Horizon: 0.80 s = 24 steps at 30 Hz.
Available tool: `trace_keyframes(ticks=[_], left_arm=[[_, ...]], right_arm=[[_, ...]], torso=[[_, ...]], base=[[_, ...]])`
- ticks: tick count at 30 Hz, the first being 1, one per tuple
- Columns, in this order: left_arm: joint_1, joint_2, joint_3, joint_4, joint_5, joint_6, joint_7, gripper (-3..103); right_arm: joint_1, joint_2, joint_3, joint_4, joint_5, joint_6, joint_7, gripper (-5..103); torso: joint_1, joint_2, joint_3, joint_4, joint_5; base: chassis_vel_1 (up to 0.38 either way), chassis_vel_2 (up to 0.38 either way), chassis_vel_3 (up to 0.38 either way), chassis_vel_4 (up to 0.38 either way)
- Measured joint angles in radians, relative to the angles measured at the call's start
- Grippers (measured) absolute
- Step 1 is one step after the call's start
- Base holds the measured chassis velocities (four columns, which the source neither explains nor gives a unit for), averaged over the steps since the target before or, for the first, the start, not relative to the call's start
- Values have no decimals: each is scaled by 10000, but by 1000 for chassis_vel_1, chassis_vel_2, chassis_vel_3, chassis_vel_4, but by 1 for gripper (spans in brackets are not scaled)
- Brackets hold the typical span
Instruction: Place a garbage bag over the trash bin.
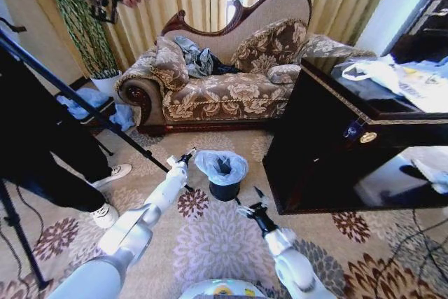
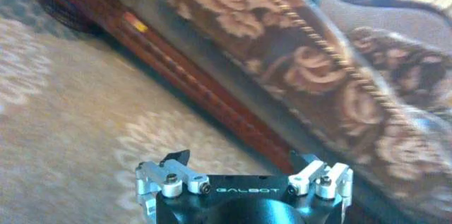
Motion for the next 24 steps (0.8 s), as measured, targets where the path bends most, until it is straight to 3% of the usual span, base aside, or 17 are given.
trace_keyframes(ticks=[1, 4, 5, 6, 9, 10, 12, 17, 24], left_arm=[[0, 0, 0, 0, 0, 0, 0, 97], [1353, 1443, -79, -3463, -338, 602, -906, 95], [1353, 1443, -79, -3463, -338, 602, -906, 95], [1673, 1881, -154, -4130, -253, 637, -1000, 93], [2798, 3242, -619, -5793, 422, 505, -744, 97], [2798, 3242, -619, -5793, 422, 505, -744, 97], [3697, 3982, -981, -6824, 970, 316, -480, 97], [4964, 4483, -1792, -8311, 1493, 82, -253, 98], [5697, 4709, -2434, -9917, 1506, 58, -520, 97]], right_arm=[[0, 0, 0, 0, 0, 0, 0, 100], [2339, 55, -1456, -1090, -44, -820, 788, 100], [2339, 55, -1456, -1090, -44, -820, 788, 100], [2856, 124, -1791, -1454, -115, -909, 888, 100], [4156, 426, -2470, -2355, -360, -1040, 958, 100], [4156, 426, -2470, -2355, -360, -1040, 958, 100], [4691, 533, -2769, -2768, -500, -1066, 968, 100], [5335, 619, -2958, -3462, -724, -994, 935, 100], [6720, 1445, -2930, -5771, -1164, -40, 633, 100]], torso=[[0, 0, 0, 0, 0], [0, 1, -1, 6, -2], [0, 1, -1, 6, -2], [0, 0, -1, 7, 6], [0, 0, -1, 9, 2], [0, 0, -1, 9, 2], [0, 0, -2, 11, 8], [-3, 1, -2, 4, 8], [-3, 1, -2, 7, 8]], base=[[0, 0, 0, 0], [0, 0, 0, 0], [0, 0, 0, 0], [0, 0, 0, 0], [0, 0, 0, 0], [0, 0, 0, 0], [0, 0, 0, 0], [0, 0, 0, 0], [0, 0, 0, 0]])
